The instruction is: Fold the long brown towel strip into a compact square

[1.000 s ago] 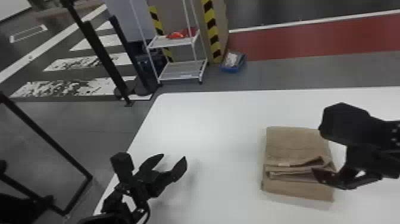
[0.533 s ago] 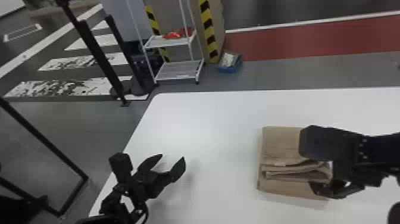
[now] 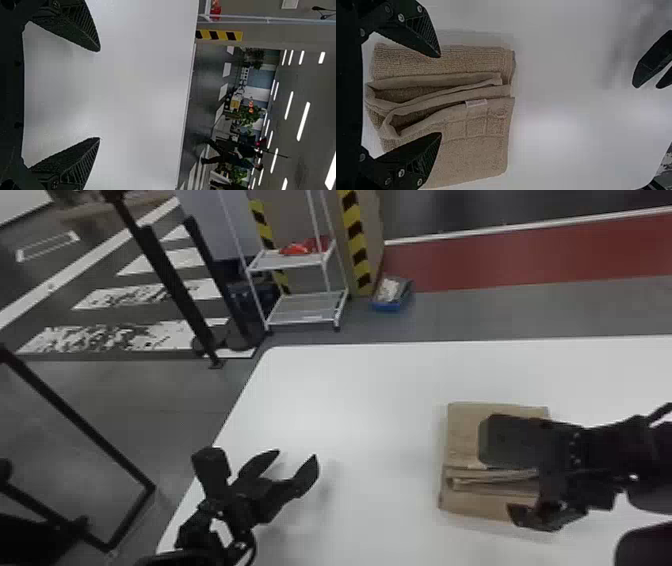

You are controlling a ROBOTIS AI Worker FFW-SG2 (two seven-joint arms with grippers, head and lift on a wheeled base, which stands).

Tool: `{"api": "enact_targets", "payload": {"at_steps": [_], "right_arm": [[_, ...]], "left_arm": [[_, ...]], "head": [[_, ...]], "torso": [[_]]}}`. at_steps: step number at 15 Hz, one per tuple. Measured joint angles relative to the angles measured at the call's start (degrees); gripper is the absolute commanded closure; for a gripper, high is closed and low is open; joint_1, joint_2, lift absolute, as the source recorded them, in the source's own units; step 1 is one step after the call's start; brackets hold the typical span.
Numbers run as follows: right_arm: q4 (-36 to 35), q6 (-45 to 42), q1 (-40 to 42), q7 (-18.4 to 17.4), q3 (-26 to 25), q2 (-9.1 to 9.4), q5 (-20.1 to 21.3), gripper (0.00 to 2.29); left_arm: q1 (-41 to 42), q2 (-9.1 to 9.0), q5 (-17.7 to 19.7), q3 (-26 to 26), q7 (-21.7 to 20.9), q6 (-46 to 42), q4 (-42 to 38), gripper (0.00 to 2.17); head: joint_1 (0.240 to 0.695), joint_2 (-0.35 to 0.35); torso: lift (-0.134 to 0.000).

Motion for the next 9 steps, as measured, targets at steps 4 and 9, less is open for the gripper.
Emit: {"api": "enact_targets", "payload": {"at_steps": [4,9], "right_arm": [[4.82,-0.41,-1.62,0.00,0.04,3.07,0.88,0.29],[7.98,-0.47,-3.75,0.00,0.00,6.80,1.55,0.34]], "left_arm": [[0.35,0.09,0.06,0.27,-0.09,-0.03,-0.23,0.09],[0.89,0.26,0.38,0.61,-0.20,-0.56,-0.35,0.09]], "head": [[0.695,0.350],[0.695,0.350]], "torso": [[-0.125],[-0.125]]}}
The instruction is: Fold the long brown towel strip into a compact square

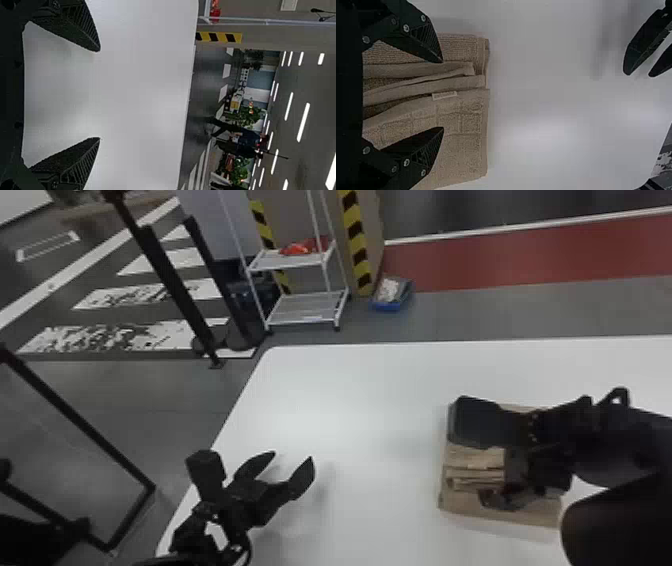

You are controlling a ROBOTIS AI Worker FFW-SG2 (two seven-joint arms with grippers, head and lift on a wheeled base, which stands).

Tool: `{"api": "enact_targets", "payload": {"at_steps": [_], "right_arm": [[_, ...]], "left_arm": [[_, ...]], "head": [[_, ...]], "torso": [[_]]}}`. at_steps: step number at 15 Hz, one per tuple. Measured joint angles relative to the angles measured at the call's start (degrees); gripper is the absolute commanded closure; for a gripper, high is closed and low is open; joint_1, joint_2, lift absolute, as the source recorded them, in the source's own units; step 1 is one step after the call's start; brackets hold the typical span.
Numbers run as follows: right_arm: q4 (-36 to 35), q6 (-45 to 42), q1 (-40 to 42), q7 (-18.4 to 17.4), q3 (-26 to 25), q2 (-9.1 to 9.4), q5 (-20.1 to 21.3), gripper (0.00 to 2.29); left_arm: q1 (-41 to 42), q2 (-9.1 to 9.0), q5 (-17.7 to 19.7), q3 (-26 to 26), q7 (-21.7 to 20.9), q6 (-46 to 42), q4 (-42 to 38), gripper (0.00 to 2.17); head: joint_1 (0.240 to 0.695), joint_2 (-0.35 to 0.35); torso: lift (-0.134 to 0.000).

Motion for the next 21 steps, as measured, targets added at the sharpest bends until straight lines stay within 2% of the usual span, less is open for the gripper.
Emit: {"api": "enact_targets", "payload": {"at_steps": [8,12,17,21], "right_arm": [[-1.26,0.31,1.86,0.00,0.21,-0.09,1.54,0.34],[1.08,-0.47,1.10,0.00,-0.09,-0.24,3.07,0.34],[1.97,-0.38,0.09,0.00,-1.40,0.06,2.96,0.34],[1.99,-0.51,-0.04,0.00,-1.98,-0.08,2.93,0.55]], "left_arm": [[0.08,0.20,0.33,0.14,-0.01,-0.67,0.28,0.09],[0.07,0.19,0.33,0.13,-0.16,-0.67,0.35,0.09],[-0.06,0.27,0.33,0.30,-0.13,-0.76,0.46,0.09],[-0.27,0.27,0.33,0.10,0.00,-0.74,0.61,0.09]], "head": [[0.695,0.350],[0.695,0.350],[0.695,0.350],[0.695,0.350]], "torso": [[-0.125],[-0.125],[-0.125],[-0.125]]}}
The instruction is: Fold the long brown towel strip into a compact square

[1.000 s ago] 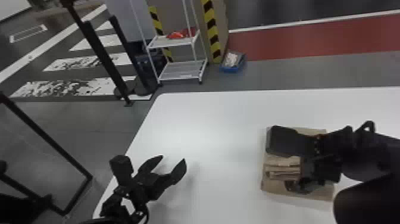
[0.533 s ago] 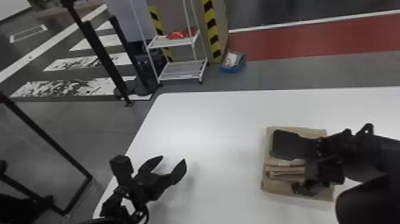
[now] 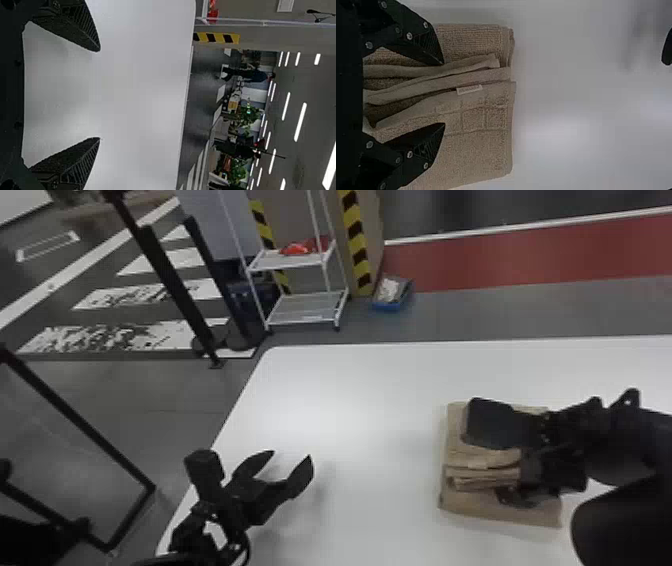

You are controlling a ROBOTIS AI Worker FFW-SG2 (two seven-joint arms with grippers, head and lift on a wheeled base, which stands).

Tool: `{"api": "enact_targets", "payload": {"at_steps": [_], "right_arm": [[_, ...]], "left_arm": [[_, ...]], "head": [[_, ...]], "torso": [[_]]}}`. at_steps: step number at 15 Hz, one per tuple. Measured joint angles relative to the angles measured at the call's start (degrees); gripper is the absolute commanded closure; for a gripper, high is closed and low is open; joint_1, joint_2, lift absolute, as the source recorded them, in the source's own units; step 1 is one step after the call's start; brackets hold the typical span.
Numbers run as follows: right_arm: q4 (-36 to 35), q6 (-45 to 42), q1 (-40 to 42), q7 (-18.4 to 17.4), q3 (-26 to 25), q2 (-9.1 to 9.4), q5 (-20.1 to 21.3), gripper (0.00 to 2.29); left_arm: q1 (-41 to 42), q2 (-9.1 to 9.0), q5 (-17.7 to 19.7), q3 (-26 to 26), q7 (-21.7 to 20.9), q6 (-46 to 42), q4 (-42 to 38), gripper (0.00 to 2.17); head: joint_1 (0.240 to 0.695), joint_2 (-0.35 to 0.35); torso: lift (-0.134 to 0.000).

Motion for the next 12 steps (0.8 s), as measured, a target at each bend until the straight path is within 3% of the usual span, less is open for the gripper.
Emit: {"api": "enact_targets", "payload": {"at_steps": [5,6,9,11,12], "right_arm": [[-0.25,0.45,-0.57,0.00,-0.85,-0.17,-0.16,0.59],[-0.33,0.50,-0.53,0.00,-1.04,-0.25,-0.08,0.74],[-0.58,0.66,-0.22,0.00,-1.44,-0.52,0.00,0.79],[-1.00,0.84,-0.09,0.00,-1.71,-0.66,-0.13,1.27],[-1.16,0.95,-0.11,0.00,-1.86,-0.68,-0.37,1.30]], "left_arm": [[-0.52,0.00,-0.06,-0.19,0.02,0.04,0.53,0.09],[-0.60,0.00,-0.07,-0.23,0.02,0.05,0.53,0.09],[-0.87,0.00,-0.16,-0.34,-0.06,0.07,0.53,0.09],[-0.97,0.00,-0.28,-0.44,-0.09,0.07,0.35,0.09],[-0.98,0.00,-0.42,-0.54,-0.13,0.07,0.11,0.09]], "head": [[0.695,0.350],[0.695,0.350],[0.695,0.350],[0.695,0.350],[0.695,0.349]], "torso": [[-0.125],[-0.125],[-0.125],[-0.125],[-0.125]]}}
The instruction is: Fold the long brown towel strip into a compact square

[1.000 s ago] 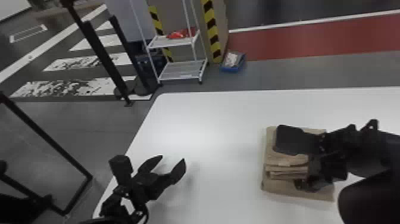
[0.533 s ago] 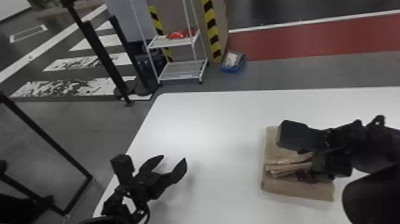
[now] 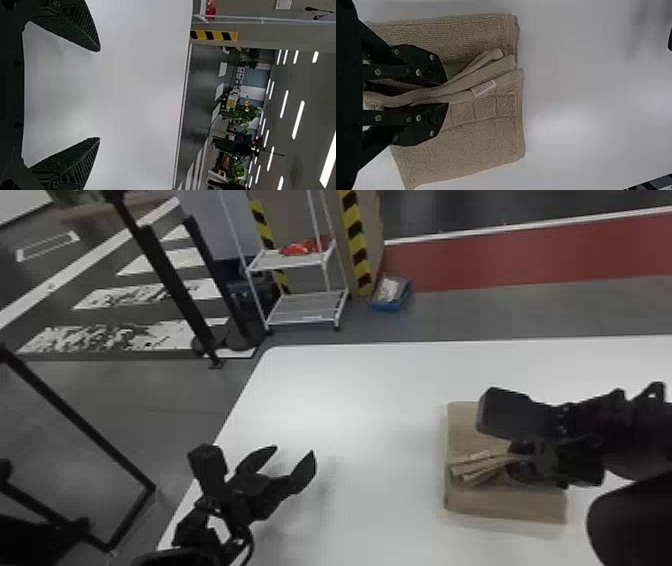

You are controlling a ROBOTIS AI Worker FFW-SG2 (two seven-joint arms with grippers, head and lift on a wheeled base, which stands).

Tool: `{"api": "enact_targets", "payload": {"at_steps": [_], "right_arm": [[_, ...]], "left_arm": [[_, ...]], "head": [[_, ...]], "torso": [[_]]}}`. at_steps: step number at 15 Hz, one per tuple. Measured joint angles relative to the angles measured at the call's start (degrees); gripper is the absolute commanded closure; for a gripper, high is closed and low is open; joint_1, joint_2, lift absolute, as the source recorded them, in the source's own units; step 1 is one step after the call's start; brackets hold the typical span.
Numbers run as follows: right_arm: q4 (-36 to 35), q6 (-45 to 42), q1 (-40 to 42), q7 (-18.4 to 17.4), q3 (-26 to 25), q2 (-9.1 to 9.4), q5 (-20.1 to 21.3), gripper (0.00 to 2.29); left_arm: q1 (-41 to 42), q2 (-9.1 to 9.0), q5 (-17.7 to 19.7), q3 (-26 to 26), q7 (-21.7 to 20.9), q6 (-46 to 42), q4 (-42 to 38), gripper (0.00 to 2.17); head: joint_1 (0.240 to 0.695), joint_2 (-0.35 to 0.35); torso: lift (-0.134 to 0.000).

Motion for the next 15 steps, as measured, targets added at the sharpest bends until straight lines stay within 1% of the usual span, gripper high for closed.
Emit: {"api": "enact_targets", "payload": {"at_steps": [3,5,7,8,10,11,12,14,15], "right_arm": [[-0.66,1.24,-0.25,0.00,-0.36,-0.01,-0.70,1.30],[-1.30,2.51,-0.38,0.00,-1.20,0.06,-1.93,1.30],[-2.02,2.96,-0.57,0.00,-2.26,0.35,-2.69,1.30],[-2.46,3.35,-0.64,0.00,-2.55,0.42,-3.07,1.30],[-3.52,4.49,-0.79,0.00,-3.08,0.65,-3.77,1.30],[-4.03,5.16,-0.92,0.00,-3.39,0.87,-4.04,1.30],[-4.54,6.00,-1.04,0.00,-3.86,1.28,-4.26,1.30],[-5.61,8.32,-1.30,0.00,-4.82,2.09,-4.38,1.30],[-6.29,9.25,-1.37,0.00,-5.18,2.28,-4.38,1.30]], "left_arm": [[0.17,-0.07,-0.11,-0.55,-0.54,0.00,-0.90,0.09],[0.51,-0.09,-0.03,-0.85,-2.06,0.10,-1.54,0.09],[1.34,-0.09,0.47,-0.96,-6.15,0.17,-2.62,0.21],[1.79,-0.09,0.94,-1.03,-8.31,0.17,-2.97,0.25],[2.90,-0.10,2.00,-2.07,-12.81,-0.03,-3.40,0.40],[3.58,-0.14,2.43,-3.06,-14.95,-0.67,-3.81,0.42],[4.34,-0.22,2.79,-4.32,-16.12,-1.88,-4.38,0.42],[5.45,-0.27,3.03,-6.82,-17.07,-3.83,-4.98,0.42],[5.96,-0.27,3.04,-8.22,-17.64,-4.41,-5.06,0.62]], "head": [[0.695,0.337],[0.695,0.326],[0.695,0.311],[0.695,0.292],[0.695,0.268],[0.695,0.251],[0.695,0.235],[0.695,0.206],[0.695,0.174]], "torso": [[-0.125],[-0.125],[-0.125],[-0.125],[-0.125],[-0.125],[-0.125],[-0.125],[-0.125]]}}
